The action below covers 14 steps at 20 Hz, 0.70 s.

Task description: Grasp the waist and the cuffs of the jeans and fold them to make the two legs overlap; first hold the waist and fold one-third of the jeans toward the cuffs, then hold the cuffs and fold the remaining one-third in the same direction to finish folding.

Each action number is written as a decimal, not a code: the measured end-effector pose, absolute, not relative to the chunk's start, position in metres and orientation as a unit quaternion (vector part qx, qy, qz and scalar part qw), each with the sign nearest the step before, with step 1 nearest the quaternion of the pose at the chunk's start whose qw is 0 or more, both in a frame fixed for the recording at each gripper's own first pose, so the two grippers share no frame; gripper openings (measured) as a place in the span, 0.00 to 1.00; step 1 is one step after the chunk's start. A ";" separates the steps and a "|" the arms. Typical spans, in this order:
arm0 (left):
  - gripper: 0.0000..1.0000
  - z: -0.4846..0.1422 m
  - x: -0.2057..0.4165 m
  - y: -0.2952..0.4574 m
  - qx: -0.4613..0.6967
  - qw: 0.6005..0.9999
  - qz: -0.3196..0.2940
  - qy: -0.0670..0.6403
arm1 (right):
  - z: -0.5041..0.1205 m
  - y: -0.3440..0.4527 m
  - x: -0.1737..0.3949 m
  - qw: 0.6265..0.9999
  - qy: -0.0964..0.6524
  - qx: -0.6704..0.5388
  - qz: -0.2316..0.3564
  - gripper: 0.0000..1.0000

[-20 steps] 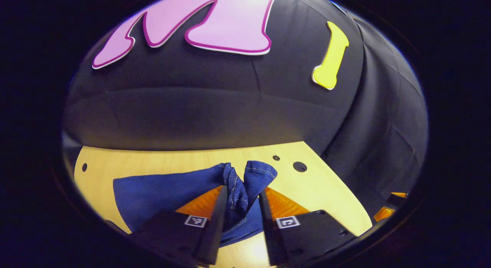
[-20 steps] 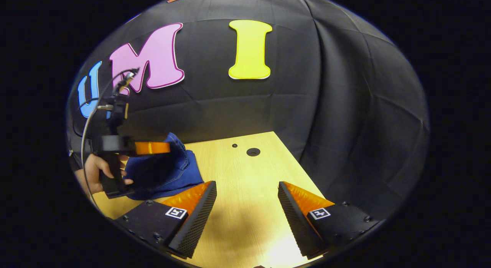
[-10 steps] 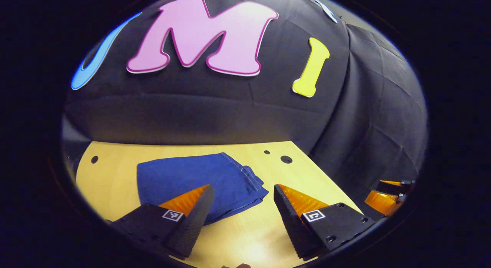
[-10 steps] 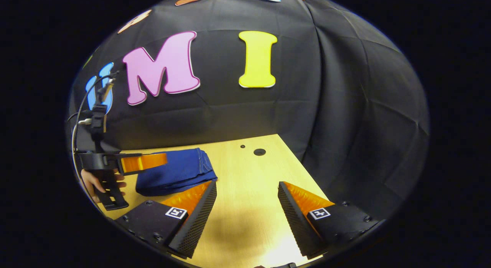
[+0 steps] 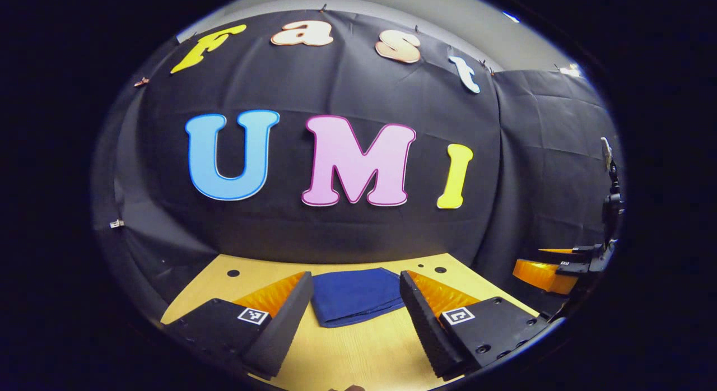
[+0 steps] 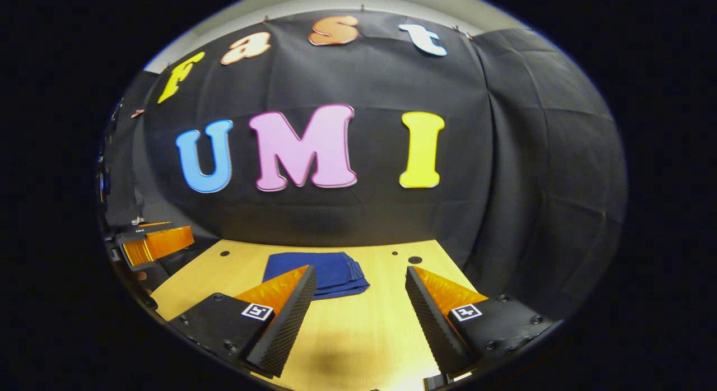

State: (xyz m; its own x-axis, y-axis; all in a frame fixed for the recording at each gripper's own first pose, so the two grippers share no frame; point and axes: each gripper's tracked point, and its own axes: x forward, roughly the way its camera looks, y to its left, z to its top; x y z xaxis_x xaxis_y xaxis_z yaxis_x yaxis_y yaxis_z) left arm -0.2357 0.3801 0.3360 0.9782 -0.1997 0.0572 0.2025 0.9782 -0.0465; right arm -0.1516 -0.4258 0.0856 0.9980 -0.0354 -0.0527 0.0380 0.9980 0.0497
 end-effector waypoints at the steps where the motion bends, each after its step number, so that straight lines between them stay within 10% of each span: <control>1: 0.96 0.340 -0.258 0.390 -0.032 0.994 -0.097 -0.035 | 0.092 -0.414 -0.165 1.000 0.016 0.022 -0.012 0.98; 14: 0.96 0.280 -0.373 0.470 -0.048 0.999 -0.003 -0.020 | 0.075 -0.360 -0.253 0.999 0.028 0.003 0.023 0.98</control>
